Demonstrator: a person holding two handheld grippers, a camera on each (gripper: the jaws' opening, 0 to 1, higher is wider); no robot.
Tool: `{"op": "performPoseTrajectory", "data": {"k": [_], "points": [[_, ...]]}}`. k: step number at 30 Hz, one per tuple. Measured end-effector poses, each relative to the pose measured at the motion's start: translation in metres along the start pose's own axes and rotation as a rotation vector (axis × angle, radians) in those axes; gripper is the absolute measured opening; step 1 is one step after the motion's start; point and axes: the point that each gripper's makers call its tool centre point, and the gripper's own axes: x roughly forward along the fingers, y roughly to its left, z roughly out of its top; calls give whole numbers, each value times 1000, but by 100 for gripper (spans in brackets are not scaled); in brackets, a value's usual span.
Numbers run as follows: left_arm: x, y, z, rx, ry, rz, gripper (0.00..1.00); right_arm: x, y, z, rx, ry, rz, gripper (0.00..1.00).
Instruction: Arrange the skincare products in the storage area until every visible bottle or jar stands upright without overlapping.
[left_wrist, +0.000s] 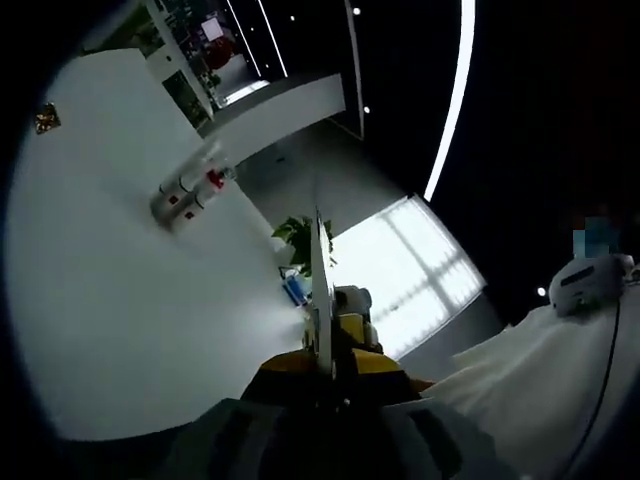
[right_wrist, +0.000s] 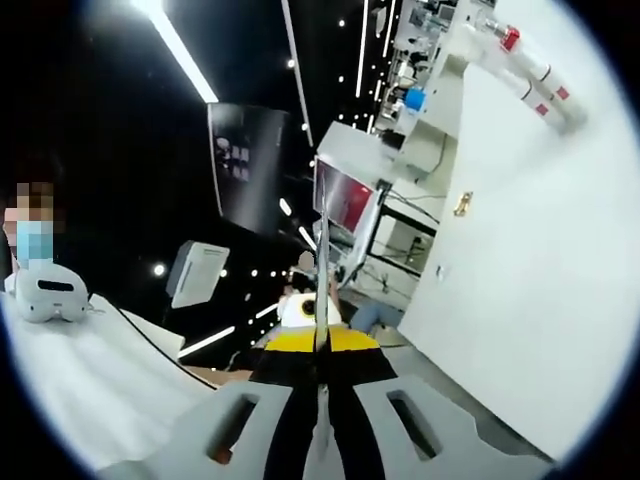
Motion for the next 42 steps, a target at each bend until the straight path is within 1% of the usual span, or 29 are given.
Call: {"op": "performPoseTrajectory", "data": {"k": [1, 3, 6, 8, 10, 14, 16, 18, 21, 22, 23, 24, 25, 27, 29, 30, 31, 32, 33, 34, 35, 36, 37, 38, 39, 40, 41, 42], "points": [[-1, -3, -3, 6, 20, -15, 3, 2, 0, -1, -4, 2, 1, 0], [-2, -2, 0, 12, 3, -11, 3, 3, 1, 0, 8, -7, 10, 0], [-2, -2, 0, 5, -1, -10, 2, 3, -1, 0, -1, -16, 11, 2], [-1, -1, 0, -1, 1, -4, 2, 1, -2, 0, -22, -25, -2, 5], [-1, 0, 0, -9, 4, 2, 2, -3, -3, 1, -25, -35, -7, 8], [-1, 3, 1, -23, -4, 9, 2, -13, -4, 8, -27, -91, -26, 15], [-1, 4, 3, -28, -11, 12, 2, -15, -5, 8, -33, -101, -41, 19], [-1, 6, 4, -47, -18, 16, 2, -19, -8, 7, -70, -114, -80, 23], [0, 6, 5, -70, -19, 12, 2, -22, -17, 9, -141, -142, -173, 33], [0, 6, 6, -72, -22, 14, 2, -23, -17, 10, -181, -142, -198, 38], [-1, 7, 10, -80, -35, 16, 2, -24, -18, 11, -248, -144, -240, 40], [-2, 7, 13, -88, -47, 17, 2, -24, -19, 11, -291, -143, -276, 42], [-3, 8, 16, -93, -59, 21, 2, -24, -20, 11, -311, -140, -305, 44], [-8, 13, 22, -97, -65, 39, 2, -23, -20, 14, -357, -159, -338, 47], [-12, 16, 27, -110, -71, 62, 2, -22, -21, 17, -380, -192, -381, 50], [-13, 17, 28, -113, -72, 67, 2, -21, -21, 16, -380, -192, -396, 52], [-15, 17, 32, -116, -78, 80, 2, -20, -25, 15, -407, -181, -434, 54], [-16, 17, 34, -115, -77, 84, 2, -20, -26, 14, -420, -170, -451, 55], [-19, 19, 39, -112, -76, 95, 2, -20, -32, 12, -461, -141, -504, 56], [-20, 21, 41, -112, -77, 105, 2, -17, -33, 10, -488, -122, -514, 57], [-20, 22, 42, -112, -78, 108, 2, -17, -33, 9, -497, -113, -521, 57], [-24, 28, 50, -121, -88, 119, 2, -15, -39, 8, -548, -92, -574, 57], [-25, 31, 54, -130, -95, 119, 2, -14, -43, 6, -566, -66, -598, 57], [-26, 34, 59, -136, -108, 118, 2, -13, -49, 1, -587, -22, -632, 57], [-26, 37, 63, -142, -117, 118, 2, -12, -53, 0, -605, -2, -656, 56], [-26, 39, 67, -151, -127, 114, 2, -10, -59, -2, -616, 34, -686, 55], [-26, 41, 70, -158, -133, 115, 2, -11, -62, -5, -591, 54, -708, 53], [-26, 42, 75, -163, -144, 115, 2, -8, -61, -2, -593, 38, -705, 53]]}}
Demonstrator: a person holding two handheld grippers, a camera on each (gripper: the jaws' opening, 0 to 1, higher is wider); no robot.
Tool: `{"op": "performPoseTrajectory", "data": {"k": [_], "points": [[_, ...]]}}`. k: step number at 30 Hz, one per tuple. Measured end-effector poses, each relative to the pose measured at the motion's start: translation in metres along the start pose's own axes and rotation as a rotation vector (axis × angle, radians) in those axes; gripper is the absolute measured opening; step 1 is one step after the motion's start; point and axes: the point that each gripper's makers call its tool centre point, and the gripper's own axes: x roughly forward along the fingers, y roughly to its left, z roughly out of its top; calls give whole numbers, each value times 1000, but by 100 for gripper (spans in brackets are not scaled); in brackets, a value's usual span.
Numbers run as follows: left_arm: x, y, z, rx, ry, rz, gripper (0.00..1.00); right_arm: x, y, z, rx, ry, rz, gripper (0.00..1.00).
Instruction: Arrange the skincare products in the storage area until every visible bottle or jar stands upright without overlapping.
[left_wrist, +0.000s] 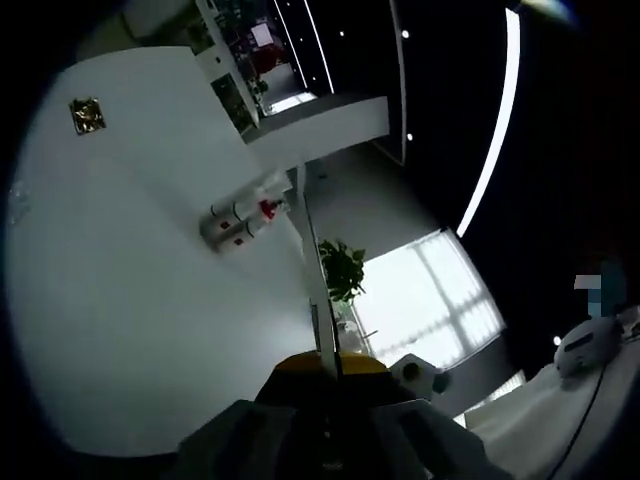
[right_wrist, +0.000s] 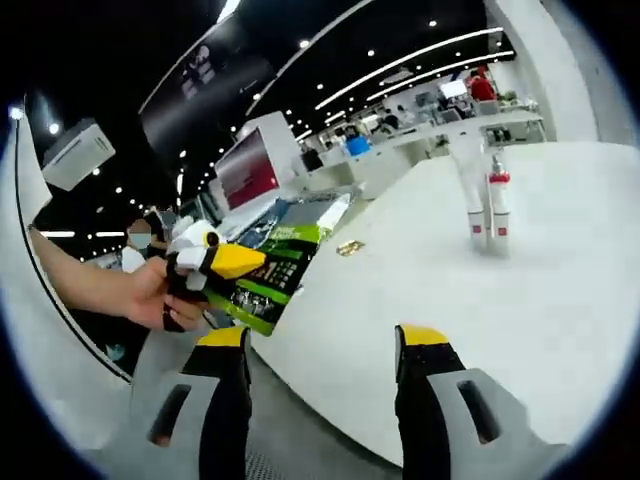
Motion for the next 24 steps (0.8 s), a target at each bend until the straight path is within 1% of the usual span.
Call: {"op": "performPoseTrajectory", "data": {"k": [1, 2, 3, 4, 5, 6, 7, 8, 10, 11, 12, 13, 15, 17, 18, 20, 22, 24], "points": [[1, 0, 3, -4, -6, -7, 2, 0, -2, 2, -12, -11, -17, 54], [2, 1, 8, -11, -10, -14, 2, 0, -10, -4, -26, 35, -62, 54], [3, 3, 11, -14, -12, -12, 2, 1, -12, -7, -16, 54, -75, 54], [4, 5, 14, -15, -13, -7, 2, 2, -11, -5, -12, 35, -71, 55], [6, 8, 17, -16, -13, -3, 2, 3, -12, -5, -16, 35, -78, 55], [9, 11, 22, -19, -12, 0, 2, 3, -18, -11, -49, 72, -107, 55], [11, 14, 25, -22, -11, 3, 2, 3, -22, -17, -60, 94, -134, 55], [14, 16, 29, -22, -6, 6, 2, 4, -27, -20, -78, 100, -158, 55], [20, 24, 37, -22, 3, 18, 2, 3, -37, -26, -118, 141, -217, 61], [24, 29, 43, -22, 8, 26, 2, 6, -38, -26, -117, 140, -231, 65], [27, 32, 47, -25, 9, 26, 2, 7, -40, -26, -110, 135, -238, 70], [31, 37, 54, -30, 9, 27, 2, 8, -44, -30, -105, 148, -252, 73], [37, 45, 62, -33, 8, 35, 2, 9, -47, -35, -97, 164, -261, 77], [45, 56, 74, -51, 5, 46, 2, 10, -50, -42, -95, 200, -278, 81], [50, 61, 81, -55, 2, 48, 2, 10, -51, -43, -97, 203, -281, 81], [58, 70, 90, -62, 4, 54, 2, 10, -53, -49, -103, 234, -290, 81], [69, 81, 102, -55, 10, 65, 2, 9, -54, -54, -99, 261, -290, 78], [78, 90, 108, -42, 37, 78, 2, 8, -55, -57, -105, 272, -296, 76]]}}
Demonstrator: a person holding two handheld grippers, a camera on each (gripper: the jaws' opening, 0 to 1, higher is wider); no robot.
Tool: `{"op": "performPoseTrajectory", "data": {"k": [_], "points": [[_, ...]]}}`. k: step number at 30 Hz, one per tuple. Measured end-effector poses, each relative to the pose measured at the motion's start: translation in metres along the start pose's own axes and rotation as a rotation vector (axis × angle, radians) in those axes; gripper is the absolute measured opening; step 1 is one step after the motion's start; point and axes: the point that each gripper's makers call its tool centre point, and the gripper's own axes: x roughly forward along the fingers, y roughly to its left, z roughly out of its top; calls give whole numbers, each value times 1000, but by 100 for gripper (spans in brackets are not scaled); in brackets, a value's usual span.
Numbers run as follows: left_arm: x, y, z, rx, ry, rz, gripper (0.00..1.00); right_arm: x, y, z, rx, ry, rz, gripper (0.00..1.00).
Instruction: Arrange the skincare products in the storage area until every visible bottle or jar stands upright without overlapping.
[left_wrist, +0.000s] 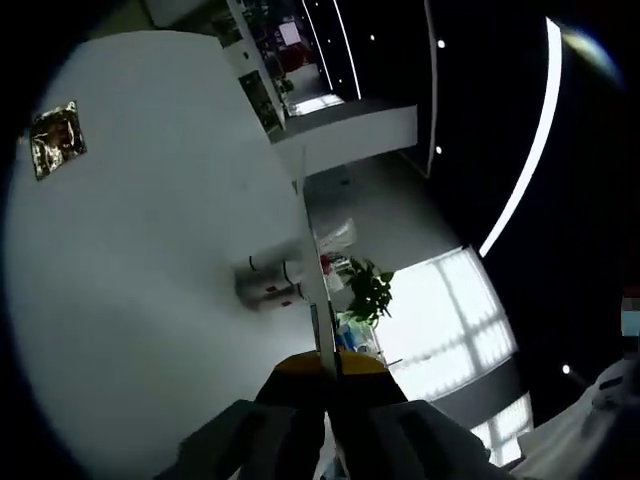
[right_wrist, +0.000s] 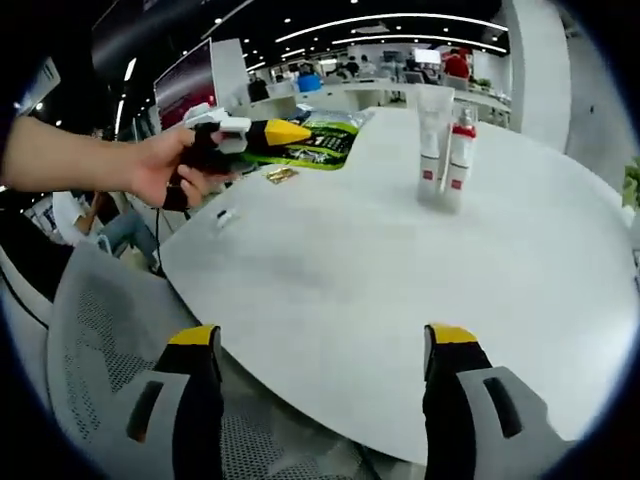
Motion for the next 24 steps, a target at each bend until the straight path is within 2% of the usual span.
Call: {"op": "performPoseTrajectory", "data": {"k": [5, 10, 12, 19, 24], "points": [[17, 16, 14, 15, 40, 27, 2, 0, -3, -4, -26, 21, -23, 72], [32, 40, 23, -11, 83, 70, 2, -1, -4, -5, -48, 31, -30, 70], [38, 48, 27, -1, 89, 96, 2, 0, -5, -7, -50, 37, -30, 70], [55, 67, 43, -20, 86, 119, 2, 1, -6, -10, -44, 56, -33, 70], [68, 81, 46, -6, 126, 158, 2, 2, -7, -12, -47, 65, -36, 69]]}}
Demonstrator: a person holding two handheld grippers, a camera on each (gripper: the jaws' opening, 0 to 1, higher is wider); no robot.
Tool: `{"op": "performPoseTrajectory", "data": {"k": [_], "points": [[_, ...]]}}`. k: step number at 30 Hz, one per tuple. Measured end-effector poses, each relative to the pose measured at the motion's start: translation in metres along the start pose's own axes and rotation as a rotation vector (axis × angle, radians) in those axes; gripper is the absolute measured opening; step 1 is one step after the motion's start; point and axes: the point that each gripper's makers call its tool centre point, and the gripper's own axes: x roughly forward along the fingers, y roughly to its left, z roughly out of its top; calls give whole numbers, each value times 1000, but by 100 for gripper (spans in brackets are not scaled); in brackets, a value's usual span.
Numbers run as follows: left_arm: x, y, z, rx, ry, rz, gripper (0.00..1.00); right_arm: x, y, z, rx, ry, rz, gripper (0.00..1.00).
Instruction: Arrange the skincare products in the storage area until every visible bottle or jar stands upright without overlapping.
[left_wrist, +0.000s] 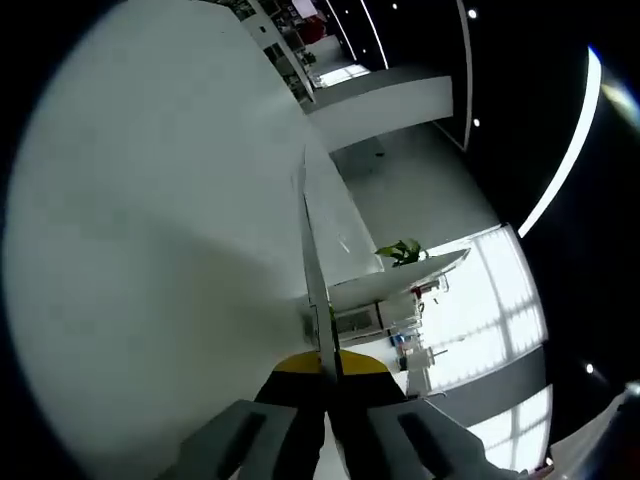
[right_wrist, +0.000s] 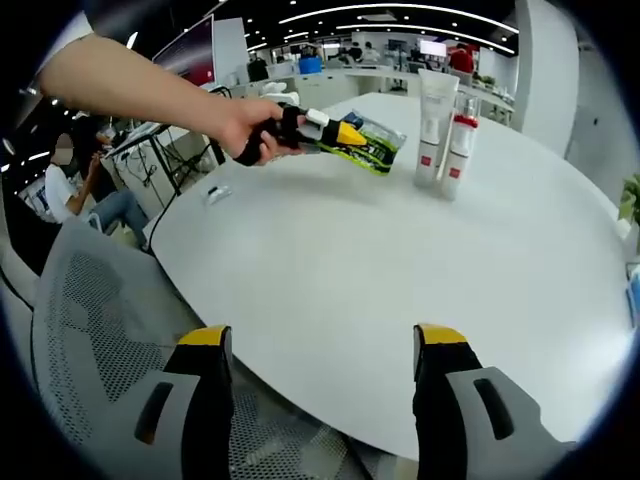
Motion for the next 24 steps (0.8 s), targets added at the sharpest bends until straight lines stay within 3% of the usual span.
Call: {"op": "performPoseTrajectory", "data": {"k": [7, 15, 24], "points": [[16, 5, 5, -4, 20, 4, 2, 1, 0, -2, -8, 15, -4, 69], [23, 18, -2, 1, 62, 51, 2, 1, -2, -3, -14, 18, -11, 70], [30, 20, -8, 24, 72, 99, 2, 2, -1, -6, -17, 34, -6, 71]]}}
